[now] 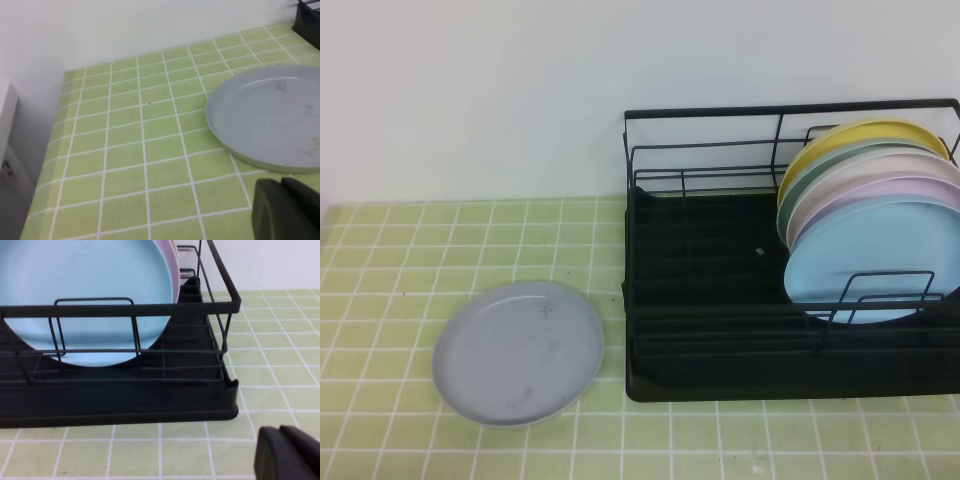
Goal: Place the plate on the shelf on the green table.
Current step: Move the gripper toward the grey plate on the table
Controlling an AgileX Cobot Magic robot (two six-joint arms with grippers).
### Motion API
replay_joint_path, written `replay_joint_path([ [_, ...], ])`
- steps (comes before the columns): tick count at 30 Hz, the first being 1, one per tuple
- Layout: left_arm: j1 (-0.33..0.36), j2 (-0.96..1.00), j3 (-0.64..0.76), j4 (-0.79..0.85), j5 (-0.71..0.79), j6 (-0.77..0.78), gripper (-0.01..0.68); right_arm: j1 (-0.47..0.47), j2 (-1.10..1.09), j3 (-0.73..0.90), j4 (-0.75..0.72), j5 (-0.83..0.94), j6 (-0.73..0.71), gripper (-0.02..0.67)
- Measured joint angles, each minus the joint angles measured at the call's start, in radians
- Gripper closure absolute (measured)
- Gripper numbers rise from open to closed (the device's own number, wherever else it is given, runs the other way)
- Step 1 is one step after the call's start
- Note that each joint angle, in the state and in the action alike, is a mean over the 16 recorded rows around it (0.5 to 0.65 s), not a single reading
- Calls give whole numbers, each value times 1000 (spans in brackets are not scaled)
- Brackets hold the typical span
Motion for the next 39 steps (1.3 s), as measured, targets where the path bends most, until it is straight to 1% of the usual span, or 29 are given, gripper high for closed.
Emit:
replay_joint_path([
  [14,0,0,0,66,-4,-91,675,0,0,0,0,0,0,652],
  [39,0,1,0,95,-4,-90,675,0,2,0,-2,1,0,652],
])
